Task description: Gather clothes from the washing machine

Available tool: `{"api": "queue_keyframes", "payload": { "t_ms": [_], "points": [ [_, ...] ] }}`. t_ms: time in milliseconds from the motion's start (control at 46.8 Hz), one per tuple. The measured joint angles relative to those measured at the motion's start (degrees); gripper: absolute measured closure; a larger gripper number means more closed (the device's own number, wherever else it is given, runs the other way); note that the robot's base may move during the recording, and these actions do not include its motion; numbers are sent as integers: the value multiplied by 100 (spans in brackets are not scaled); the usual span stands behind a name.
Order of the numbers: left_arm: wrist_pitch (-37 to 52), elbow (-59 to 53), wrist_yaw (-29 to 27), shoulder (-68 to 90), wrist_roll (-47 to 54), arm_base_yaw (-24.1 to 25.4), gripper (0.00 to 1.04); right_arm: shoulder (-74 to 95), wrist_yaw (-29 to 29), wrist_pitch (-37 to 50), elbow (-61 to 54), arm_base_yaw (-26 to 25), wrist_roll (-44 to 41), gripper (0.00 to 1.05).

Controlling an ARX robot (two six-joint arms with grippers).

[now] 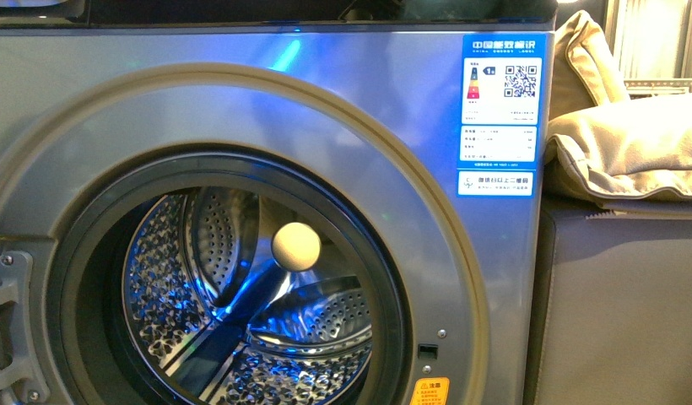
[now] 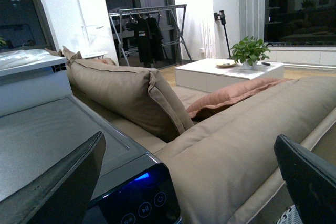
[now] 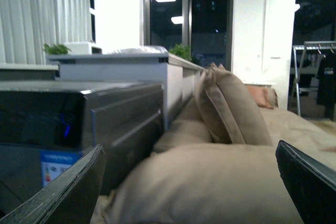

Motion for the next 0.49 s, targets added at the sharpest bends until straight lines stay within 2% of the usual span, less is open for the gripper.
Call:
{"api": "queue_keyframes", "payload": {
  "t_ms": [64, 107, 128, 192, 235, 320, 384, 491],
  "points": [
    [0, 0, 0, 0, 0, 0, 7, -566, 531, -199, -229, 662, -15, 8],
    [0, 0, 0, 0, 0, 2, 7, -1016, 1545, -1886, -17, 1305, -577, 18],
    [0, 0, 0, 0, 0, 2, 7, -1185, 1910, -2430, -11, 1545, -793, 22],
    [0, 0, 2, 0, 0, 0, 7, -1744, 2800, -3742, -352, 2225, -1410, 32],
    [0, 0, 0, 0, 0, 2, 7, -2103, 3045, -4242, -732, 2579, -1635, 39],
    [0, 9, 0, -11, 0, 2, 7, -2437, 3412, -4306, -1386, 2907, -1930, 53],
    [0, 9, 0, -11, 0, 0, 7, -2605, 4072, -4157, -1851, 3353, -2037, 66],
    [0, 9, 0, -11, 0, 0, 7, -2907, 4148, -3974, -2396, 3703, -2116, 83]
  ]
}}
